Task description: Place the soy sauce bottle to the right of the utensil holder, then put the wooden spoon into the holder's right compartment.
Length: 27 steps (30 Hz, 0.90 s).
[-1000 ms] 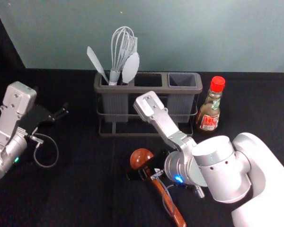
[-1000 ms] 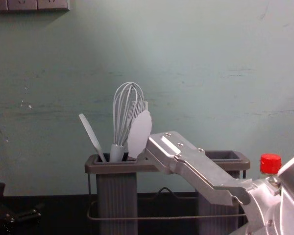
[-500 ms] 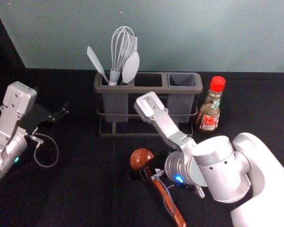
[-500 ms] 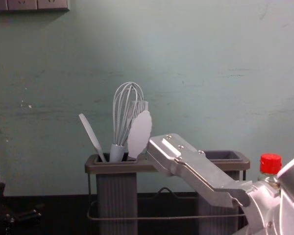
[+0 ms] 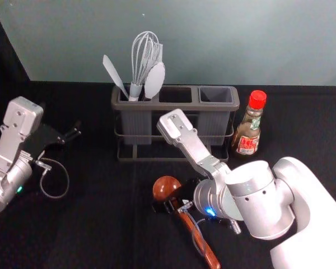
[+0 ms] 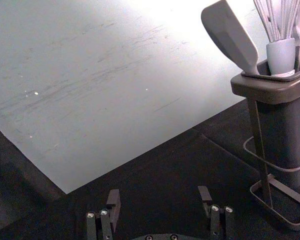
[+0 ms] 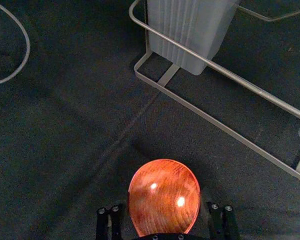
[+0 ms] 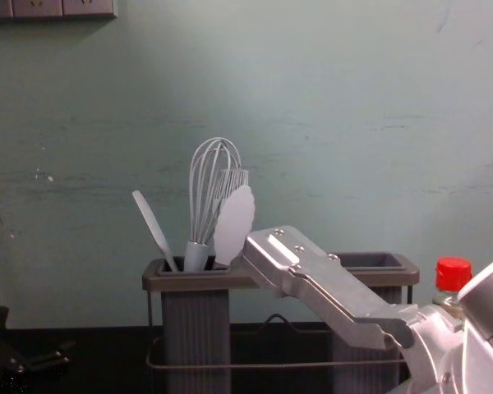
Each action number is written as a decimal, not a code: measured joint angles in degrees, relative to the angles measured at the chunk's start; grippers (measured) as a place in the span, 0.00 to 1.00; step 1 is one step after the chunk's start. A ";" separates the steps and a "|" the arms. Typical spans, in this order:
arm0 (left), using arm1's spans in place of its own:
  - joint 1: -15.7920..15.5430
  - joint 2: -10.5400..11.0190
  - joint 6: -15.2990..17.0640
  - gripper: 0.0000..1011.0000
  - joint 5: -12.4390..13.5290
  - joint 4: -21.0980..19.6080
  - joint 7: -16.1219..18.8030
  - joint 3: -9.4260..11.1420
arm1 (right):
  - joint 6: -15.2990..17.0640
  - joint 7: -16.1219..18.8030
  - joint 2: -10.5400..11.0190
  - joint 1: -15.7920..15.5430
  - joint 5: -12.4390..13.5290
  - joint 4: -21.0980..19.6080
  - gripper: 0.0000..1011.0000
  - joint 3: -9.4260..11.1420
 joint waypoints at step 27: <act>0.00 0.00 0.00 1.00 0.00 0.00 0.00 0.00 | -13.97 5.35 6.74 -13.71 2.40 -17.61 0.83 11.76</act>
